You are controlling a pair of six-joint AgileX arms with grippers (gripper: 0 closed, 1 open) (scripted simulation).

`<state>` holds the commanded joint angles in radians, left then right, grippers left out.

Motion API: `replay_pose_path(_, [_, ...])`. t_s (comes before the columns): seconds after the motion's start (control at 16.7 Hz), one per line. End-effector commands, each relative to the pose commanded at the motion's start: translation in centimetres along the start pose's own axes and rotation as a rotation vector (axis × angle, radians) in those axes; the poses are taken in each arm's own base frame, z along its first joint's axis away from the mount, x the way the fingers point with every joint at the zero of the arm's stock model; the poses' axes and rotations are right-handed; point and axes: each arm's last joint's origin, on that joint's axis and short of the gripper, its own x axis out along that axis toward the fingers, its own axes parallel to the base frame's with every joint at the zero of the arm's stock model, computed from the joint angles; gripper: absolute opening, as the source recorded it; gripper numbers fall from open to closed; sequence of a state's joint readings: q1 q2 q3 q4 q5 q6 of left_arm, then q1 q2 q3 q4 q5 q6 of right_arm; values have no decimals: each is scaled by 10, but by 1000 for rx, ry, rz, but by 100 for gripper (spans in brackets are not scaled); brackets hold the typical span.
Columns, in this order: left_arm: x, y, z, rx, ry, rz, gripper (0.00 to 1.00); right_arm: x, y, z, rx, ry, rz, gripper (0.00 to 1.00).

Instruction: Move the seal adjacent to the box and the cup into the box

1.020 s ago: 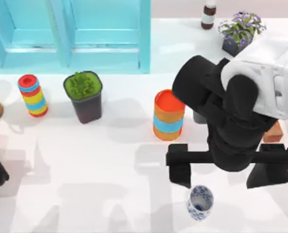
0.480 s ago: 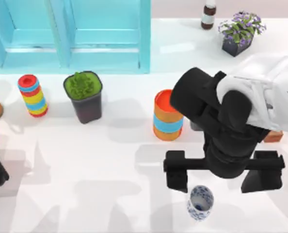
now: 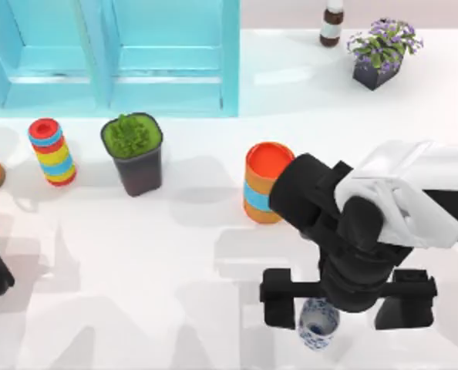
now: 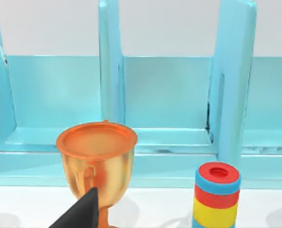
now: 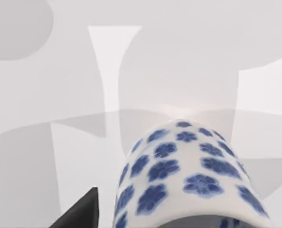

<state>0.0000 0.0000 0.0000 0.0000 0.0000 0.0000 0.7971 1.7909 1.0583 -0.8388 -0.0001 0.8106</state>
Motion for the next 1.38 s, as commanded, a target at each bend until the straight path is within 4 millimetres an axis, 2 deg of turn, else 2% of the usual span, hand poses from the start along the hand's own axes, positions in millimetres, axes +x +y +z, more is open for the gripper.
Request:
replay_pose_path(0.18, [0,0,0,0,0,0,100,0,0,0,0,0,0,100])
replay_pose_path(0.96, [0,0,0,0,0,0,100,0,0,0,0,0,0,2])
replay_pose_path(1.38, [0,0,0,0,0,0,100,0,0,0,0,0,0,0])
